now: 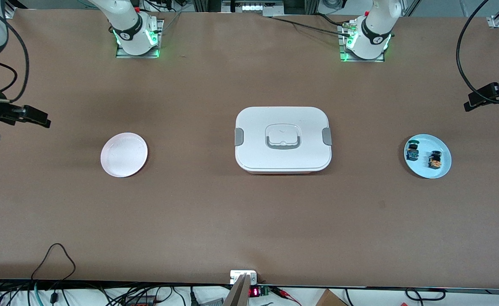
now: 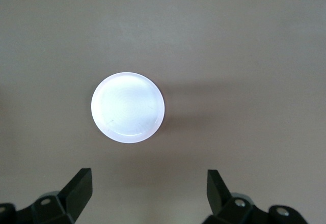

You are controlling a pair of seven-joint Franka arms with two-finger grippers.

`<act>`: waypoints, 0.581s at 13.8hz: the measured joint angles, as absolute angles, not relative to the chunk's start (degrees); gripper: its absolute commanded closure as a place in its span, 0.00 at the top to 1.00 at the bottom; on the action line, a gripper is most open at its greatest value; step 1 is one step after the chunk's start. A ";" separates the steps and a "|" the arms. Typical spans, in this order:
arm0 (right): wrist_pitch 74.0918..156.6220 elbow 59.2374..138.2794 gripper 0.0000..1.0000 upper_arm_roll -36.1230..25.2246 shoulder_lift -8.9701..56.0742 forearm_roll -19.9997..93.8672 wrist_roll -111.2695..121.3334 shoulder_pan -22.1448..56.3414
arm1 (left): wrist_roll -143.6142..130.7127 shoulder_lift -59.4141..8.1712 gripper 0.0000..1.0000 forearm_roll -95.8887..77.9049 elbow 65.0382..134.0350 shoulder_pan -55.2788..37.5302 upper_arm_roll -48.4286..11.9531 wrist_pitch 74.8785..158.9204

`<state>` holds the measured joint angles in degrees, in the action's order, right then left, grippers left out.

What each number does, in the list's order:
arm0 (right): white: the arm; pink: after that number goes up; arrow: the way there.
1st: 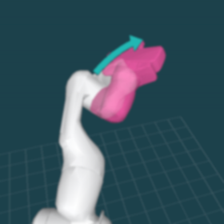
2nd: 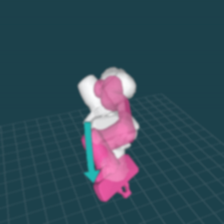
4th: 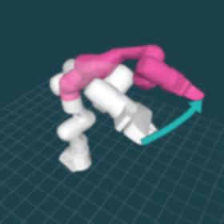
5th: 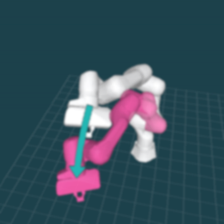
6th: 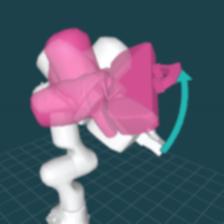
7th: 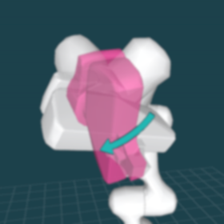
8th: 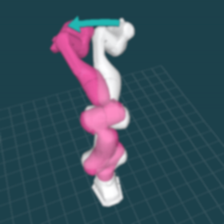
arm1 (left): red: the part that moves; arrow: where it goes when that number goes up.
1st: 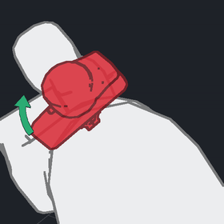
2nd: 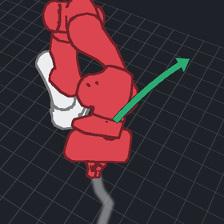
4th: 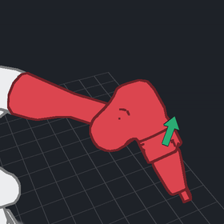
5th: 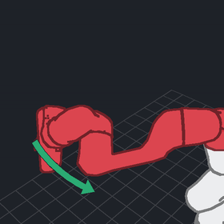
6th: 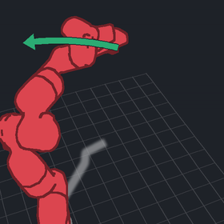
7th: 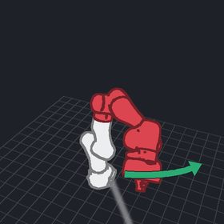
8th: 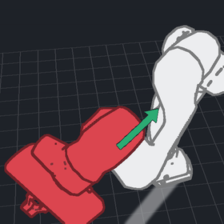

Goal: Transfer orange switch to right arm and place

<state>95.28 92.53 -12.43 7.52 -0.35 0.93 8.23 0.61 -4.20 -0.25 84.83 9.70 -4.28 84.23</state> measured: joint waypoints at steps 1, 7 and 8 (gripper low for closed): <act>95.37 92.53 1.00 -12.40 7.90 -0.35 0.92 8.45 | 0.61 -4.20 1.00 -0.25 84.83 9.72 -4.28 84.22; 95.41 92.46 1.00 -13.09 8.66 -0.35 0.92 7.90 | 0.63 -4.25 1.00 -0.25 84.83 9.77 -4.29 84.18; 95.44 92.40 1.00 -13.09 8.65 -0.35 0.92 7.69 | 0.63 -4.25 1.00 -0.25 84.83 9.77 -4.29 84.18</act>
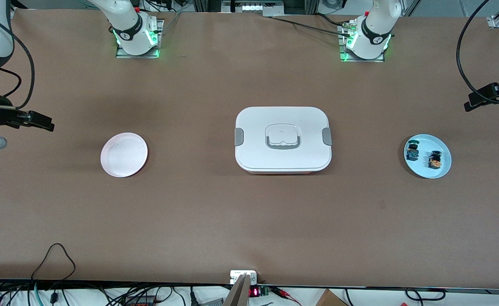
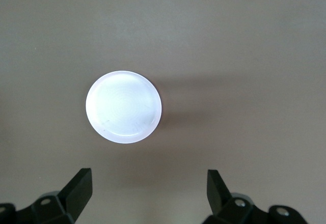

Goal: Transfer orange switch to right arm and place

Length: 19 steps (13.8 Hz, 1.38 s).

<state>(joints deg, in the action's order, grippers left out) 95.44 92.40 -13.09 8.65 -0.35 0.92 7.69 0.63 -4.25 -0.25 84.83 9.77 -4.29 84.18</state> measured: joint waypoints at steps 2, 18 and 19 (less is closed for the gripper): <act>96.01 92.37 1.00 -12.99 8.65 -0.36 0.92 7.69 | 0.63 -4.25 1.00 -0.25 84.83 9.77 -4.29 84.18; 91.17 85.95 1.00 -12.20 8.71 -0.51 1.03 9.76 | 41.84 -5.92 1.00 6.00 89.27 10.19 -4.44 84.10; 91.19 86.00 1.00 -12.16 9.05 -0.51 1.04 9.84 | 47.40 -5.97 1.00 6.24 90.12 10.62 -4.42 85.16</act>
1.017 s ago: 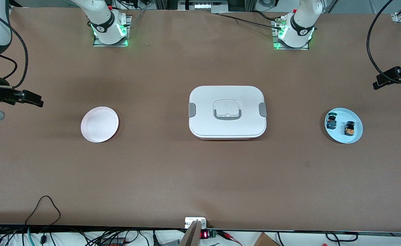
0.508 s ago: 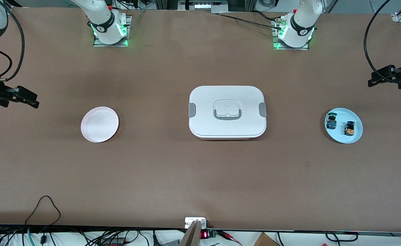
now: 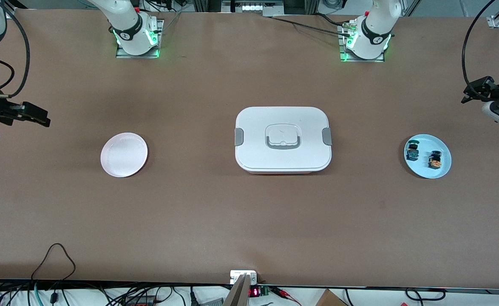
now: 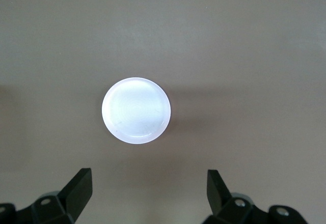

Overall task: Transfer orange switch to right arm and place
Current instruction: 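Move the left gripper down over the orange switch in the blue dish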

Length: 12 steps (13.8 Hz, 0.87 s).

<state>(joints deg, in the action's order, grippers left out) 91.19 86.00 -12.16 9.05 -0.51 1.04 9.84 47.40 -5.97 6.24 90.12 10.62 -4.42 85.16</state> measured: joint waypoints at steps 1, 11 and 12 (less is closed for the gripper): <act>91.28 86.00 1.00 -12.04 9.30 -0.54 1.04 10.04 | 52.92 -6.21 1.00 6.36 91.19 11.31 -4.38 86.27; 95.85 87.79 1.00 -12.02 9.90 -1.20 0.93 11.57 | 92.65 -11.24 1.00 8.18 110.91 17.91 -4.10 113.28; 95.86 87.91 1.00 -12.11 9.90 -1.19 0.94 11.47 | 96.24 -12.19 1.00 8.18 111.98 18.32 -4.09 115.42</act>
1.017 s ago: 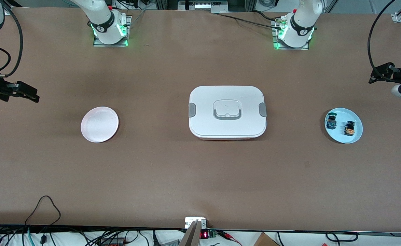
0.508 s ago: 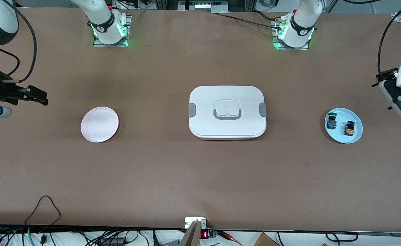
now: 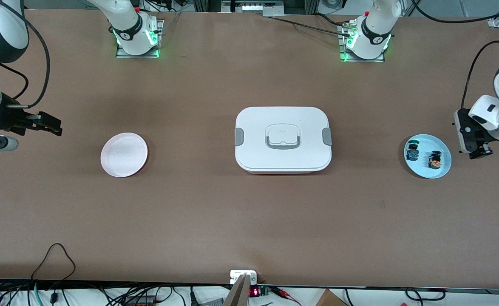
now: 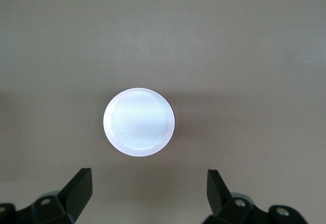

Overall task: Transfer orange switch to right arm and place
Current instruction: 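Move the left gripper down over the orange switch in the blue dish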

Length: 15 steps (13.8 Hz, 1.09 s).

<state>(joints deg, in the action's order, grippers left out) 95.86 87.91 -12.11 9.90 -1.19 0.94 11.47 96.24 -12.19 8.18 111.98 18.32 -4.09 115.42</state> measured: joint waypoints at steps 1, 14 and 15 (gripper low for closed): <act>95.87 88.00 1.00 -12.23 9.90 -1.19 0.94 11.38 | 99.22 -13.18 1.00 8.18 112.49 18.48 -4.10 117.12; 95.93 88.05 1.00 -12.23 9.24 -1.16 2.83 11.42 | 118.59 -21.31 1.00 8.11 123.22 24.09 -4.52 143.24; 95.99 88.05 1.00 -12.21 9.24 -1.16 2.85 11.42 | 118.70 -22.42 1.00 8.11 123.21 24.74 -4.53 144.38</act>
